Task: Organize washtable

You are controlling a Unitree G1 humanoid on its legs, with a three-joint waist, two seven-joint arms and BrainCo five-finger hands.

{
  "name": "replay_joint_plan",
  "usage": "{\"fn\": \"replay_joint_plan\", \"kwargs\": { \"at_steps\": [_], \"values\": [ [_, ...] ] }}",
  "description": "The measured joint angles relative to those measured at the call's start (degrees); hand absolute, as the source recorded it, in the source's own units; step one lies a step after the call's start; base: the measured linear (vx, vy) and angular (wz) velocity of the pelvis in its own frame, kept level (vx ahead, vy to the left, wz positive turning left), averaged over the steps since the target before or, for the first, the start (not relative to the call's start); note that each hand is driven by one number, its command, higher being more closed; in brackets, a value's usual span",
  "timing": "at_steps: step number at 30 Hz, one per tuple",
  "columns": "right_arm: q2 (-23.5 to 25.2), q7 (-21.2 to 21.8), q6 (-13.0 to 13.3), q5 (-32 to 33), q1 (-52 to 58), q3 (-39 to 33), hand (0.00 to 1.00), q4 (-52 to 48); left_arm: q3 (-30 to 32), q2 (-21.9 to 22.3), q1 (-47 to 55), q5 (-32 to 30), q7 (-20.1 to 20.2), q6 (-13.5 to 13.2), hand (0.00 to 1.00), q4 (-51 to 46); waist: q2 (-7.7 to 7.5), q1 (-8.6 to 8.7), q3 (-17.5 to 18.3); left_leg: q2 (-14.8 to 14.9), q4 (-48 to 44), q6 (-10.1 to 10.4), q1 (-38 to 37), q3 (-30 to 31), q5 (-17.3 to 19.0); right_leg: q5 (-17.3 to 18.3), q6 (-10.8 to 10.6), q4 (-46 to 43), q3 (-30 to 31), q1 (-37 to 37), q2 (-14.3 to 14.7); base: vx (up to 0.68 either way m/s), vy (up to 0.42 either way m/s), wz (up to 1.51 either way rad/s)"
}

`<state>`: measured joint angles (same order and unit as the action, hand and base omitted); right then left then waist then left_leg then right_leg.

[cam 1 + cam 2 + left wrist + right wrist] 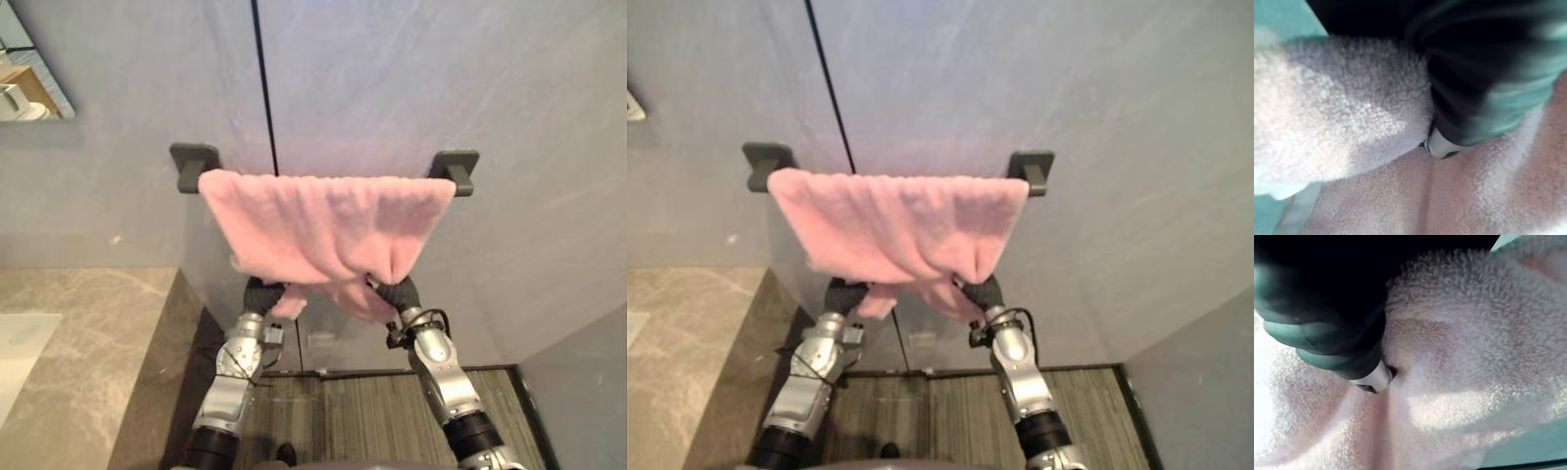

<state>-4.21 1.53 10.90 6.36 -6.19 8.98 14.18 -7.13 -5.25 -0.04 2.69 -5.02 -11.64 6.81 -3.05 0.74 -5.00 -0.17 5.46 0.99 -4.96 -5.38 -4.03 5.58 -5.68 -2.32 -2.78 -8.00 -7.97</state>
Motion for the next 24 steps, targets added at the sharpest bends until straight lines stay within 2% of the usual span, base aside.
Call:
{"fn": "replay_joint_plan", "kwargs": {
  "at_steps": [24],
  "values": [
    [0.8,0.1,-0.1,-0.3,0.6,-2.3,1.0,0.3,1.2,2.0,0.1,0.1,1.3,0.0,1.0,2.8,0.37,0.01,0.0,0.1,0.0,0.3,0.0,0.5,0.3,0.0,0.0,-0.5,-0.1,0.0,0.0,0.0,0.0,0.0]
  ]
}}
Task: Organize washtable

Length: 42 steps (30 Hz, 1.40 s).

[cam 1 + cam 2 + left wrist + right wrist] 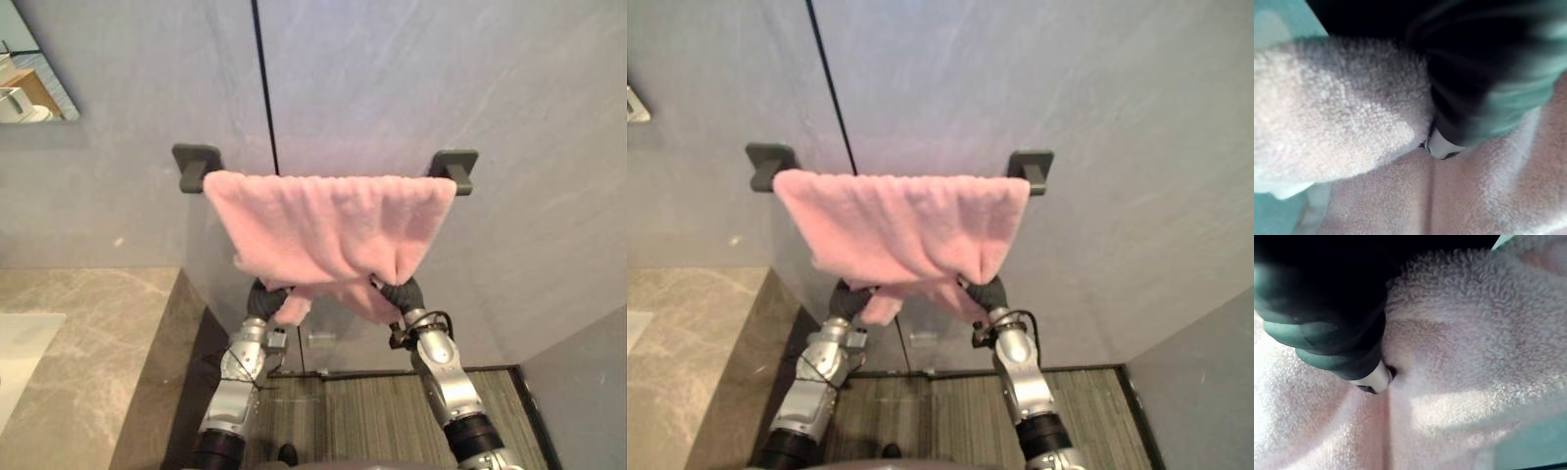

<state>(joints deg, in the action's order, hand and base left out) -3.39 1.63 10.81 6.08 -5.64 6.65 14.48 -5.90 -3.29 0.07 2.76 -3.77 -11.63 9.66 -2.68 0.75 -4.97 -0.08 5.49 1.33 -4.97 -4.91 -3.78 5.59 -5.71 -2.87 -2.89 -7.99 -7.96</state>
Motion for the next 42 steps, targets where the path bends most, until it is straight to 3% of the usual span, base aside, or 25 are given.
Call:
{"fn": "replay_joint_plan", "kwargs": {
  "at_steps": [1,2,3,12,19,32,42],
  "values": [
    [0.0,0.0,0.0,0.0,0.0,0.0,0.0,0.0,0.0,0.0,0.0,0.0,0.0,0.0,1.0,0.0,0.0,0.03,0.0,0.0,0.0,0.0,0.0,0.0,0.0,0.0,0.0,0.0,0.0,0.0,0.0,0.0,0.0,0.0],
    [0.1,0.0,0.0,0.0,0.2,-0.5,0.0,0.0,0.4,0.3,0.0,0.0,0.0,0.0,1.0,0.0,0.0,0.02,0.0,0.0,0.0,0.0,0.0,0.0,0.0,0.0,0.0,0.0,0.0,0.0,0.0,0.0,0.0,0.0],
    [0.1,0.0,0.0,0.0,0.3,-1.2,0.0,0.0,1.0,0.4,0.0,0.0,0.0,0.0,0.0,0.0,0.0,0.01,0.0,0.0,0.0,0.0,0.0,0.1,0.0,0.0,0.0,0.0,0.0,0.0,0.0,0.0,0.0,0.0],
    [0.4,-0.2,0.0,0.0,0.8,-5.3,0.0,0.6,5.6,0.7,0.3,1.2,-0.1,0.0,0.0,0.0,0.01,0.01,0.0,0.1,0.0,0.0,0.0,0.2,0.0,0.0,0.0,-0.2,-0.1,0.0,0.0,0.0,0.0,0.0],
    [-2.9,-3.9,-0.1,0.6,2.7,-13.7,0.0,1.1,13.7,-1.1,1.7,3.9,-4.2,0.0,0.0,0.0,0.09,-0.01,0.1,0.1,0.0,-0.3,-0.1,0.1,-0.3,0.0,0.0,-0.2,-0.1,0.0,0.0,0.0,0.0,0.0],
    [-1.8,-4.1,-0.1,2.3,7.5,-14.2,0.0,-1.4,15.1,-1.0,6.1,7.9,-4.8,-0.9,0.0,-3.6,0.31,-0.11,0.2,-0.1,0.4,-0.2,-0.9,-0.3,-0.3,0.0,0.0,-0.3,-0.3,-0.7,0.0,0.0,0.0,-0.01],
    [1.4,-3.8,-0.1,1.1,15.8,-15.1,0.0,-2.5,15.1,3.7,12.7,10.6,-2.1,-0.9,0.0,-4.7,0.46,-0.33,0.3,0.1,0.4,-0.2,-0.8,-0.3,-0.3,0.4,0.4,-0.9,-0.9,-0.4,0.0,0.0,0.0,0.0]
  ]
}}
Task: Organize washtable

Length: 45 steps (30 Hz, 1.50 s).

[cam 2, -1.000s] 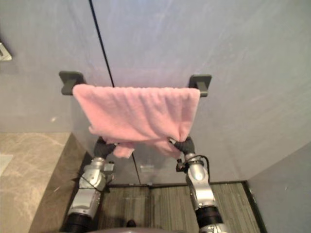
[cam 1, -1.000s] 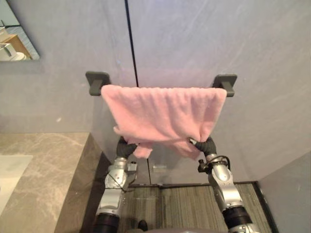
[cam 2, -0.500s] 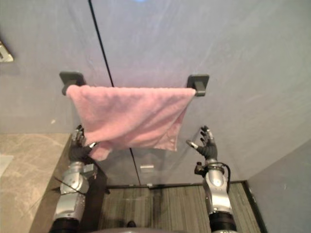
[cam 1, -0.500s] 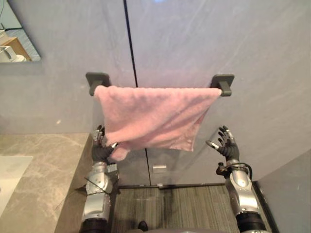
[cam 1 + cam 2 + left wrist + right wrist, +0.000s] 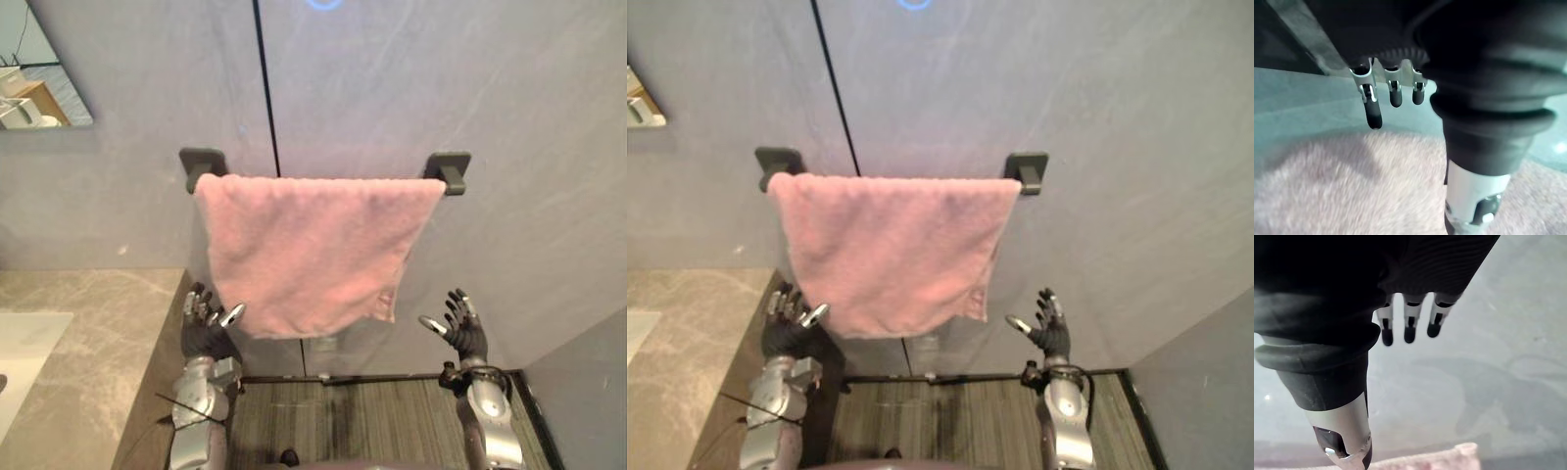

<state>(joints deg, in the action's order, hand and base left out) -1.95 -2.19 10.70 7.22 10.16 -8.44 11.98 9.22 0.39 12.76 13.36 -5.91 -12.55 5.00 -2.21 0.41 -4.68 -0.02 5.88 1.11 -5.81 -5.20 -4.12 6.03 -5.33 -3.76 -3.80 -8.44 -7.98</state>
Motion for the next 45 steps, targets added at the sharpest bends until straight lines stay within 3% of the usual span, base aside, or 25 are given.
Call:
{"fn": "replay_joint_plan", "kwargs": {
  "at_steps": [7,15,23,29,33,36,39,45],
  "values": [
    [1.9,0.1,0.0,-1.1,3.8,0.0,0.0,0.0,-0.4,1.8,2.5,0.8,2.1,0.2,0.0,1.3,-0.2,-1.3,0.0,0.1,0.0,0.0,0.1,0.1,0.0,0.0,-0.1,-0.1,-0.8,-0.1,-0.1,-0.01,-0.009,0.02],
    [3.2,0.1,-0.4,-1.4,5.6,0.2,0.0,4.0,-2.5,1.1,3.5,-0.7,2.2,1.2,0.0,13.6,-0.91,-1.68,0.0,0.2,0.0,0.3,0.0,-0.2,0.2,0.4,-0.6,-0.3,-1.3,-0.4,-0.4,-0.01,-0.005,0.01],
    [3.9,-0.4,-1.0,-0.9,7.9,-0.4,0.0,5.1,-2.8,1.1,4.1,-0.7,2.0,1.6,0.0,15.0,-1.09,-2.93,-0.1,0.0,0.0,0.2,-0.5,0.1,0.3,1.2,-1.0,-1.2,-2.5,-0.9,-0.9,0.0,-0.008,0.05],
    [4.5,-4.5,-0.7,0.8,9.4,-7.8,0.0,-13.6,2.6,1.1,7.6,-0.7,-0.7,1.1,0.0,-1.5,-1.41,-2.95,-0.3,0.0,0.0,0.1,-0.5,0.1,0.5,2.0,-0.9,-1.8,-3.1,-0.9,-1.0,-0.01,-0.013,0.03],
    [4.2,-7.4,2.3,1.1,9.1,-11.2,0.0,-27.3,4.5,1.1,8.1,-3.0,-3.0,-0.2,0.0,-13.5,-1.93,-2.92,-0.4,0.1,-0.4,0.1,-0.5,0.1,0.5,2.5,-1.1,-2.9,-3.3,-0.4,-1.1,0.0,0.0,0.0],
    [4.4,-8.3,3.1,-1.2,8.1,-11.1,0.0,-36.1,4.9,1.1,8.1,-5.3,-4.7,-1.2,0.0,-22.0,-2.16,-2.9,-0.3,0.1,-0.4,0.0,-0.5,0.0,0.6,2.5,-1.1,-2.9,-3.6,-0.4,-1.1,0.0,0.0,0.0],
    [4.4,-9.0,5.4,-3.4,5.2,-10.2,0.0,-43.1,4.9,1.0,7.2,-7.3,-7.1,-3.2,0.0,-29.7,-2.2,-2.95,-0.3,0.1,-0.4,0.0,-0.7,-0.1,0.7,2.5,-1.1,-3.1,-3.6,-0.4,-1.2,0.0,0.0,0.0],
    [3.3,-8.4,8.4,-3.4,-2.8,-2.9,0.0,-49.2,4.9,-0.9,0.9,-7.4,-10.1,-7.1,0.0,-40.0,-2.1,-2.82,-0.3,-0.1,-0.4,0.0,-0.9,0.3,0.7,2.5,-1.1,-3.1,-3.5,-0.6,-1.1,-0.02,-0.005,0.0]
  ]
}}
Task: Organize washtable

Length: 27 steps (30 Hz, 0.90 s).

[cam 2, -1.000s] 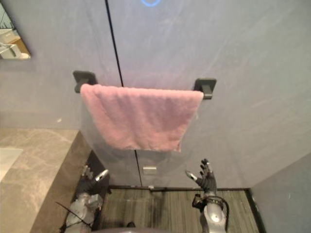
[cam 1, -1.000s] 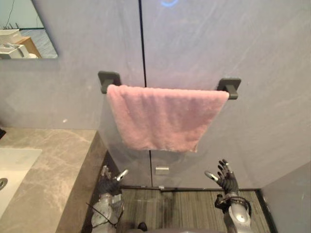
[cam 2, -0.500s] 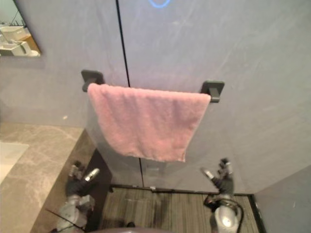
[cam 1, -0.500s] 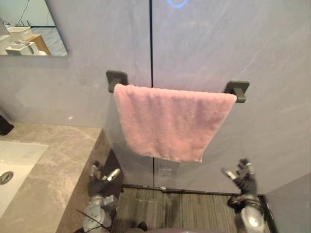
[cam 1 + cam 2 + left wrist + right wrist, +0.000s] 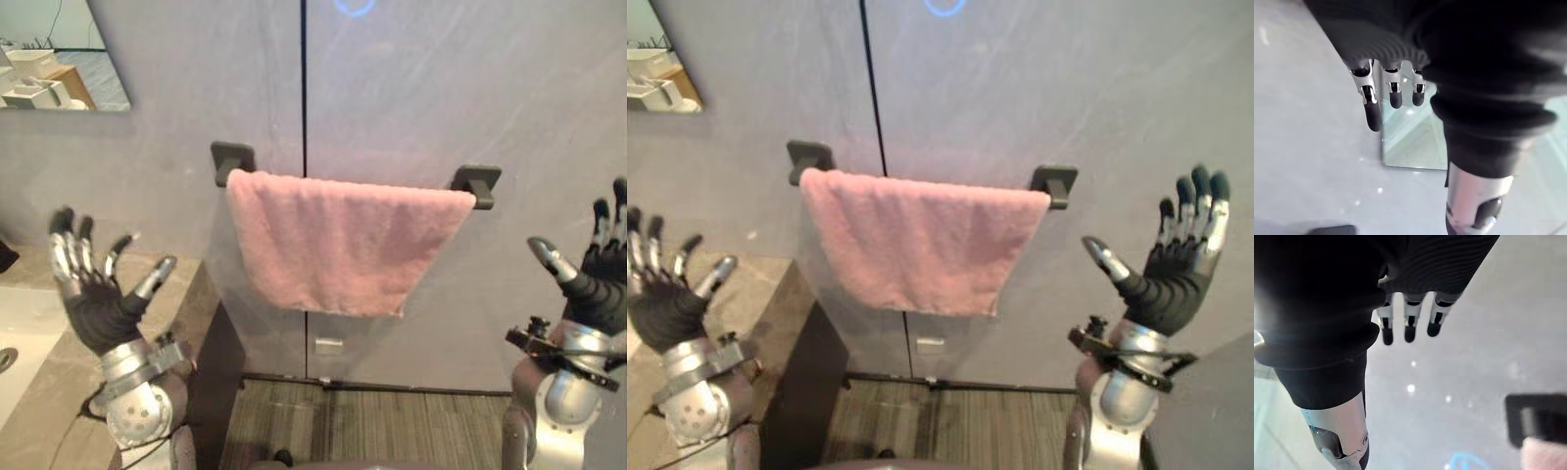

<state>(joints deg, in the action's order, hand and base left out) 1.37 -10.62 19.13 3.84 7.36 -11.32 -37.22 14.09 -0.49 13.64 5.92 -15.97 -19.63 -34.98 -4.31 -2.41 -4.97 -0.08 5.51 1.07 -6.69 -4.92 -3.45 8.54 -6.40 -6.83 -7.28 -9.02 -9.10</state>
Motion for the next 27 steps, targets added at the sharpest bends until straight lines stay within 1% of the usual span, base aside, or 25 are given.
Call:
{"fn": "replay_joint_plan", "kwargs": {
  "at_steps": [2,3,6,7,8,10,12,13,15,16,17,20,25,27],
  "values": [
    [-1.7,1.0,0.6,0.0,-3.4,2.0,0.0,0.0,0.0,-1.5,-2.5,0.0,-0.7,-1.6,0.0,-1.6,0.15,0.09,0.1,-0.1,0.0,0.1,-0.1,0.3,-0.2,-0.1,-0.1,0.0,0.3,0.0,0.0,-0.04,0.001,-0.03],
    [-2.3,1.1,0.7,0.0,-4.2,2.5,0.0,0.0,0.0,-1.9,-3.0,0.0,-0.7,-1.9,0.0,-1.8,0.22,0.08,0.1,-0.2,0.0,0.1,-0.1,0.3,-0.3,-0.1,-0.1,0.0,0.4,0.0,0.0,-0.02,0.006,-0.04],
    [-4.3,3.3,0.9,0.2,-8.1,3.6,0.0,0.4,-0.2,-3.1,-4.1,0.6,-0.2,-2.5,0.0,-3.2,0.51,0.31,0.2,-0.8,0.0,-0.3,-0.2,0.7,-0.5,-0.2,-0.1,0.0,0.6,-0.1,-0.2,-0.01,0.008,0.01],
    [-5.0,3.8,1.1,1.3,-9.1,4.7,0.0,1.3,-0.8,-3.3,-4.6,2.7,0.7,-3.2,0.0,-3.2,0.62,0.44,0.2,-0.9,0.0,-0.3,-0.3,0.9,-0.6,-0.3,0.0,0.0,0.5,-0.2,-0.2,-0.01,0.009,0.04],
    [-5.4,4.3,1.3,1.9,-9.7,5.3,0.0,2.1,-1.0,-3.3,-5.0,3.8,1.3,-3.4,0.0,-3.2,0.67,0.55,0.2,-0.9,0.0,-0.3,-0.3,0.9,-0.6,-0.3,0.0,0.0,0.5,-0.3,-0.2,-0.02,0.002,0.05],
    [-6.3,5.7,1.6,3.9,-11.1,7.5,0.0,5.3,-2.7,-3.5,-6.6,8.3,3.2,-3.6,0.0,-3.1,0.81,1.17,0.1,-1.0,0.0,-0.3,-0.7,1.2,-0.6,-0.3,0.1,0.0,0.3,-0.8,-0.2,-0.03,-0.002,0.04],
    [-7.3,7.9,1.5,6.5,-11.8,11.2,0.0,8.4,-6.0,-4.9,-8.1,14.5,6.8,-3.9,0.0,-2.2,1.37,1.58,0.0,-1.0,0.0,-0.5,-0.8,1.4,-0.9,-0.4,0.2,0.0,0.2,-0.9,-0.2,-0.04,-0.006,0.03],
    [-7.6,8.5,1.4,7.3,-11.9,12.1,0.0,9.2,-7.1,-5.1,-8.5,16.0,7.9,-3.9,0.0,-1.9,1.51,1.66,-0.1,-1.0,0.0,-0.5,-0.7,1.4,-0.9,-0.4,0.2,0.0,0.1,-0.9,-0.2,-0.04,-0.004,0.02],
    [-8.5,11.2,0.4,10.3,-12.1,14.4,0.0,11.9,-10.8,-5.5,-9.8,22.4,12.6,-3.2,0.0,0.4,2.0,1.74,-0.4,-1.1,0.0,-0.5,-0.8,1.6,-1.1,-0.4,0.3,0.0,0.1,-0.9,-0.2,-0.05,-0.001,0.02],
    [-8.7,12.1,0.3,11.4,-12.0,14.8,0.0,12.8,-11.8,-5.5,-10.1,24.2,13.8,-3.0,0.0,1.1,2.1,1.8,-0.5,-1.1,0.0,-0.5,-0.8,1.6,-1.1,-0.4,0.3,0.0,0.0,-0.9,-0.2,-0.06,-0.001,0.02],
    [-8.9,13.3,-0.2,13.3,-12.1,15.6,0.0,14.8,-13.0,-5.5,-10.3,26.9,15.9,-2.2,0.0,2.2,2.2,1.94,-0.5,-1.1,0.0,-0.5,-0.8,1.7,-1.2,-0.4,0.3,0.0,0.0,-0.8,-0.2,-0.03,-0.001,0.01],
    [-10.0,15.6,-2.0,16.9,-12.1,18.1,0.0,18.6,-16.2,-5.9,-10.3,32.4,19.9,-0.6,0.0,4.5,2.36,2.11,-0.6,-1.0,0.0,-0.5,-0.8,1.7,-1.2,-0.4,0.3,0.1,0.0,-0.8,-0.2,-0.01,-0.001,0.0],
    [-11.0,18.9,-2.8,18.8,-12.9,23.3,0.0,21.3,-21.9,-8.0,-10.3,37.2,24.1,1.7,0.0,6.6,2.26,3.09,-0.7,-1.1,0.0,-0.7,-0.7,1.7,-1.4,-0.4,0.3,0.2,0.1,-0.8,-0.2,0.0,0.0,0.0],
    [-11.0,19.8,-2.9,18.8,-13.0,24.4,0.0,22.4,-23.8,-8.3,-10.4,37.5,25.2,2.0,0.0,7.0,2.23,3.35,-0.7,-1.1,0.0,-0.7,-0.7,1.7,-1.4,-0.5,0.3,0.2,0.2,-0.8,-0.2,0.0,0.0,0.0]
  ]
}}
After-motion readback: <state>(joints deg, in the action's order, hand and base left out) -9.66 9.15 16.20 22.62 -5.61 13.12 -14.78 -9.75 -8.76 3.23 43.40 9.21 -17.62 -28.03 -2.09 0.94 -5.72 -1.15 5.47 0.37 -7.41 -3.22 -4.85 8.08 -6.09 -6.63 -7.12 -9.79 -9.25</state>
